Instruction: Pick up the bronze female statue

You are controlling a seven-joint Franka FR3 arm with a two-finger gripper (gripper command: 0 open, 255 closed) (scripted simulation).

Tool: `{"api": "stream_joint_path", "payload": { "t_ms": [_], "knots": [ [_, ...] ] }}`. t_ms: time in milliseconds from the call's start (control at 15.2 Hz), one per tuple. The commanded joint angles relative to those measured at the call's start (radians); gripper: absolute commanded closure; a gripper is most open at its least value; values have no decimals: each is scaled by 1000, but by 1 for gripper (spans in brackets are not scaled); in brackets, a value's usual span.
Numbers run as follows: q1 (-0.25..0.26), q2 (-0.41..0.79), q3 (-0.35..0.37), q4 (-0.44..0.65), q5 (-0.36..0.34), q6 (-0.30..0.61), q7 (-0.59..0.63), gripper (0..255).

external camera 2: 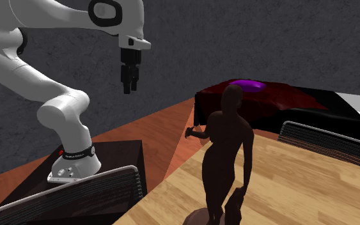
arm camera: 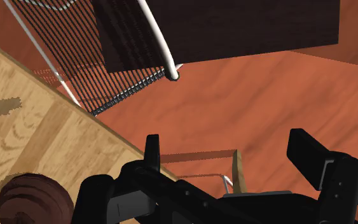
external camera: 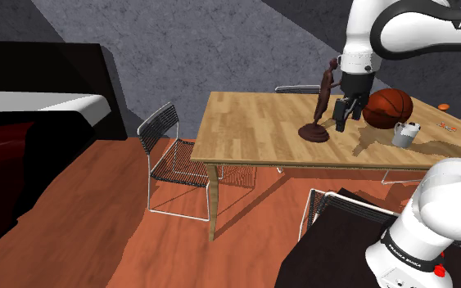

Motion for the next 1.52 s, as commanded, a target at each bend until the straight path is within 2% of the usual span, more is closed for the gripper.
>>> {"api": "stream_joint_path", "payload": {
  "t_ms": [0, 396, 792, 1122, 1452],
  "knots": [
    [0, 0, 0, 0, 0, 0, 0, 0],
    [-47, 119, -125, 90, -47, 102, -88, 0],
    [-74, 259, -247, 213, -51, 188, -180, 0],
    [-84, 391, -349, 341, -14, 242, -268, 0],
    [-89, 540, -455, 493, 66, 274, -369, 0]
  ]
}}
